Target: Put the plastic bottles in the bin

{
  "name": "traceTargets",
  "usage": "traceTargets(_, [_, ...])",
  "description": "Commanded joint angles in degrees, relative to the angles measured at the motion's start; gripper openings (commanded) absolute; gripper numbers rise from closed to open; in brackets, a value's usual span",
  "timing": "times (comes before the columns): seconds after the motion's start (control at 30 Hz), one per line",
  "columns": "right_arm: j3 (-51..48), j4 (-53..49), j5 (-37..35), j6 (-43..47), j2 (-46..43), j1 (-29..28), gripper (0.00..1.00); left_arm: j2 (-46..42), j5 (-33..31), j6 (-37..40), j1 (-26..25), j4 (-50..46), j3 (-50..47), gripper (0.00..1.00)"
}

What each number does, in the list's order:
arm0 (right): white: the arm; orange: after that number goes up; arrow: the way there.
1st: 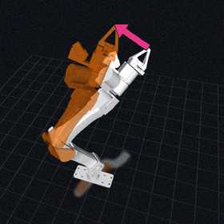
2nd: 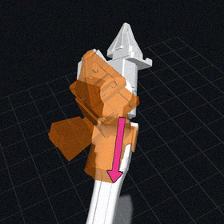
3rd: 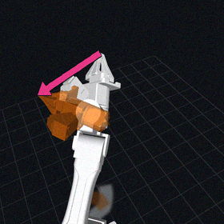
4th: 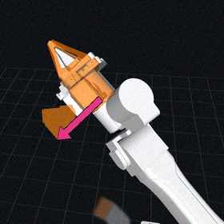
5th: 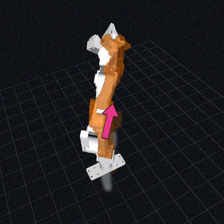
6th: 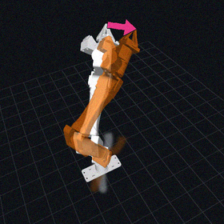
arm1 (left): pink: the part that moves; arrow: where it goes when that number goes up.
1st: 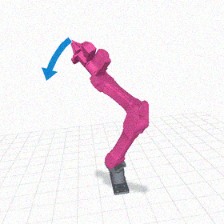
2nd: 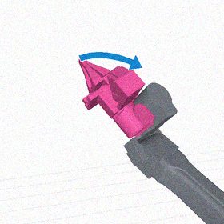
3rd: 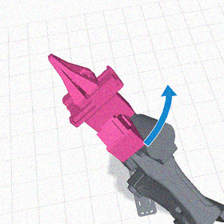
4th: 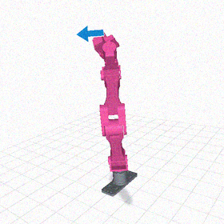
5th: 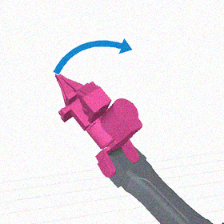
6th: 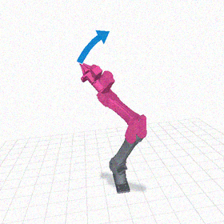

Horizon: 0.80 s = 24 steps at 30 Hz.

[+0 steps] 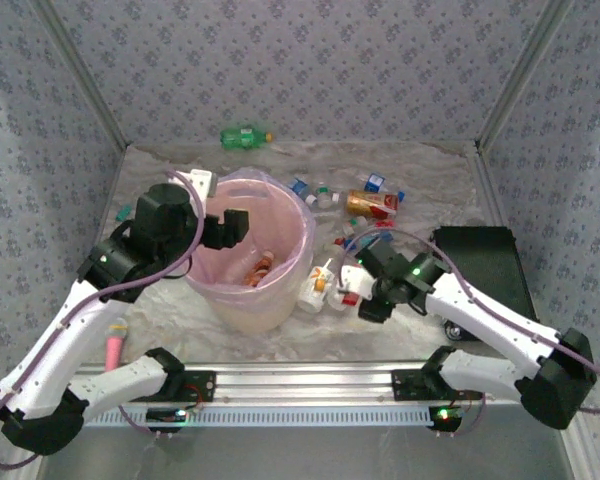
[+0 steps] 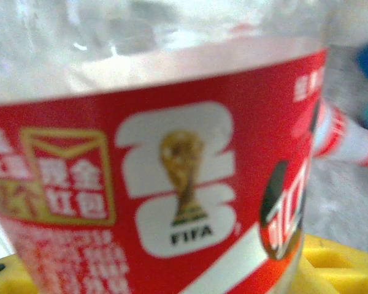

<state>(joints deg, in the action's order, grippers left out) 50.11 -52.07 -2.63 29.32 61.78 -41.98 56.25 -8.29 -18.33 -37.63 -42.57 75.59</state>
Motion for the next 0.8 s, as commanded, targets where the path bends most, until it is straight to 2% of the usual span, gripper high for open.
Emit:
traceTargets(0.0, [3.51, 0.43, -1.61, -3.46, -3.28, 5.73, 0.49, 0.89, 5.76, -0.69, -0.21, 6.38, 4.39, 0.89])
traceTargets(0.07, [4.66, 1.76, -0.4, -5.87, -5.18, 9.71, 0.45, 1.66, 8.68, -1.51, -0.19, 8.46, 5.44, 0.89])
traceTargets(0.17, [5.57, 5.79, 2.6, -12.62, -7.36, 17.64, 0.31, 2.49, 13.03, -4.17, -0.18, 13.68, 5.31, 0.89])
traceTargets(0.27, [6.02, 10.84, 8.52, -18.76, -8.06, 26.34, 0.1, 5.03, 17.52, -7.83, -0.19, 18.17, 6.82, 0.89])
traceTargets(0.33, [7.23, 13.49, 12.96, -22.21, -7.96, 29.82, 0.02, 7.23, 21.48, -10.52, -0.2, 20.86, 8.08, 0.89])
traceTargets(0.47, [11.71, 15.73, 22.57, -29.33, -6.01, 33.74, 0.01, 10.12, 26.53, -14.69, -0.18, 26.66, 8.43, 0.88])
traceTargets(0.57, [16.19, 15.87, 30.26, -32.57, -2.98, 35.74, 0.0, 13.25, 31.68, -16.06, -0.26, 29.6, 9.31, 0.82])
traceTargets(0.77, [25.08, 13.14, 41.93, -35.65, 1.99, 35.75, 0.0, 19.91, 35.86, -16.32, -1.08, 31.19, 13.83, 0.79])
